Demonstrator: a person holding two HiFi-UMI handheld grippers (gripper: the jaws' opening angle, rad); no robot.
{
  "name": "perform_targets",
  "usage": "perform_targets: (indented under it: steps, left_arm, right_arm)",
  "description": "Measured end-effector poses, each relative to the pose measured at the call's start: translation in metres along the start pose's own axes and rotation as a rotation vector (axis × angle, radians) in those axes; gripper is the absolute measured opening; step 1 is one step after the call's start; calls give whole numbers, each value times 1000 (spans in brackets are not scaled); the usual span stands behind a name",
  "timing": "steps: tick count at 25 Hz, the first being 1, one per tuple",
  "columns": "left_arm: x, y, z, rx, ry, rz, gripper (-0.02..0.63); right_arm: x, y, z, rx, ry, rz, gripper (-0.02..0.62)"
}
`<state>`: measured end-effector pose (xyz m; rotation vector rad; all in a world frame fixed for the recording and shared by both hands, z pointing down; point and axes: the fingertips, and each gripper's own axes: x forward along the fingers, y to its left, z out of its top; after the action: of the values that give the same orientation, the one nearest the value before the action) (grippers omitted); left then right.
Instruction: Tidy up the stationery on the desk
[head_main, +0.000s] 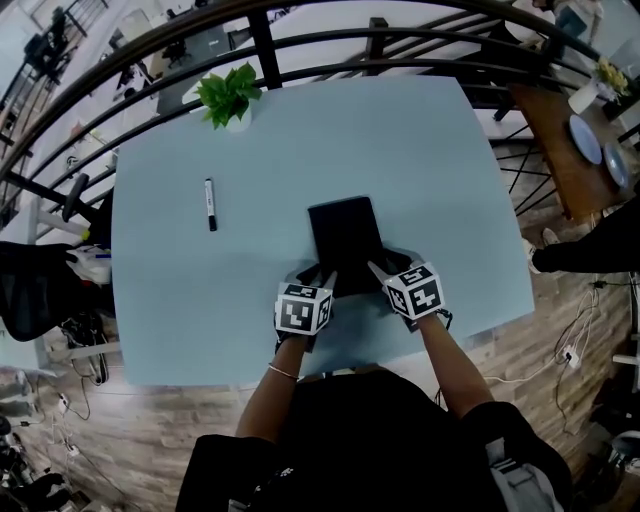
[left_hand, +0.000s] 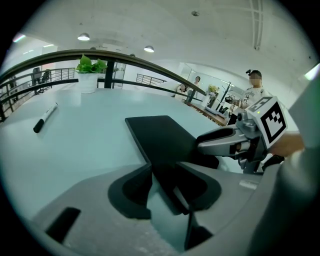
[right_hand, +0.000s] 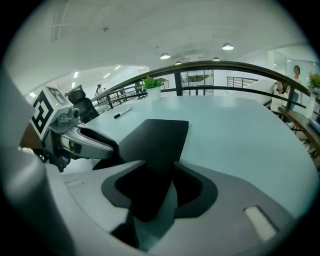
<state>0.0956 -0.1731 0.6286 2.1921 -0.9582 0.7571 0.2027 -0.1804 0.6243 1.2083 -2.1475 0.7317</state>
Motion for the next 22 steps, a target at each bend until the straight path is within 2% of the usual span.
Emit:
perform_targets:
  steps: [22]
  left_arm:
    - [-36, 12, -34, 15, 3, 28, 127]
  right_arm:
    - [-2, 50, -17, -19, 16, 7, 173]
